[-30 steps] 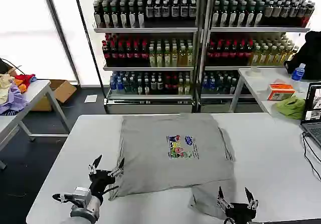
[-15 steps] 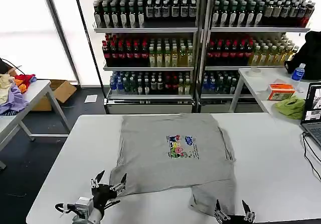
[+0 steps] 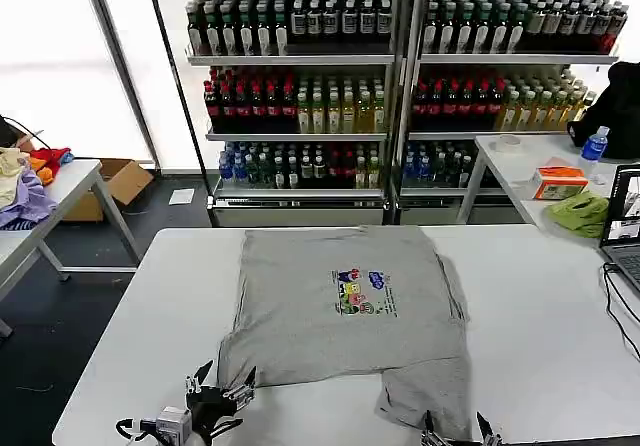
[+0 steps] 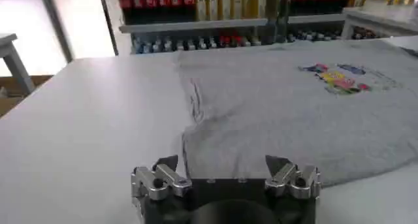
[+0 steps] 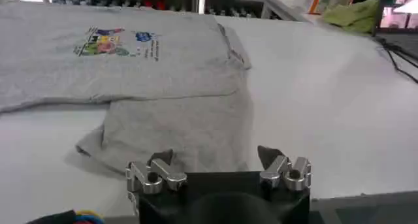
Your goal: Fold and organize the clothes.
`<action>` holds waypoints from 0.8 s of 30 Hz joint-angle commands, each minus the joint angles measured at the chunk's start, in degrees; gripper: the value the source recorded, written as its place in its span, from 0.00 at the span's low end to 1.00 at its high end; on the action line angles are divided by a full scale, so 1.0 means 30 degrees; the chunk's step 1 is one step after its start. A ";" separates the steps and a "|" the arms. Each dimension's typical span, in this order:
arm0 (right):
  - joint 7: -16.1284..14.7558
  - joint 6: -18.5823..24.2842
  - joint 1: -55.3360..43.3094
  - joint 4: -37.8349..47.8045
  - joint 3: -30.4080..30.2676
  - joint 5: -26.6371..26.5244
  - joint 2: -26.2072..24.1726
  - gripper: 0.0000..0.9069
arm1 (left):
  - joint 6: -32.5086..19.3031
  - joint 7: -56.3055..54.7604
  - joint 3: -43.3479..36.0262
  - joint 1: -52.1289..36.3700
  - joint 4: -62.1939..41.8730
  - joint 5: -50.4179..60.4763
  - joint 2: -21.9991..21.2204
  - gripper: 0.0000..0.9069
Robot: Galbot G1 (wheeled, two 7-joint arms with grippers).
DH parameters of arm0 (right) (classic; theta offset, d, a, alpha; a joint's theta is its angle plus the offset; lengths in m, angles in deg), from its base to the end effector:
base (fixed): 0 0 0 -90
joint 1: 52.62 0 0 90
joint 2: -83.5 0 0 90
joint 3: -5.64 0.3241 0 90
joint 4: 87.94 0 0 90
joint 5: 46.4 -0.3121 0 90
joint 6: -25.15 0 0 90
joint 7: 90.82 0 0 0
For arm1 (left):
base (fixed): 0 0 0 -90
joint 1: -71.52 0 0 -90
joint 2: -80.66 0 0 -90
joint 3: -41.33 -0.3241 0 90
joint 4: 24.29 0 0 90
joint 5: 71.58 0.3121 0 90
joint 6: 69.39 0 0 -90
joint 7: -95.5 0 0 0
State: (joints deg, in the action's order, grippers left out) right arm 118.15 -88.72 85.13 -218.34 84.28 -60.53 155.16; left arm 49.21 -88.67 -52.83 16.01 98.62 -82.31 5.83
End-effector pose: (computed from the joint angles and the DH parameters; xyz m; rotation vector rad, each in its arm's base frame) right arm 0.0602 0.0061 -0.2601 -0.1554 -2.5248 0.1013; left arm 0.1281 0.0221 -0.2750 -0.1716 -2.5840 -0.0854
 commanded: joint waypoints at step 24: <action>-0.2165 0.3918 -0.0684 -0.0379 0.0450 0.2205 0.0500 0.00 | -0.2685 0.0337 -0.0729 -0.0924 -0.1077 0.0969 -0.0678 0.01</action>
State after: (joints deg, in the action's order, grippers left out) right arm 113.50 -81.41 83.60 -216.32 84.87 -58.23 156.39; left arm 47.06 -87.87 -54.75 16.06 95.82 -79.76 5.26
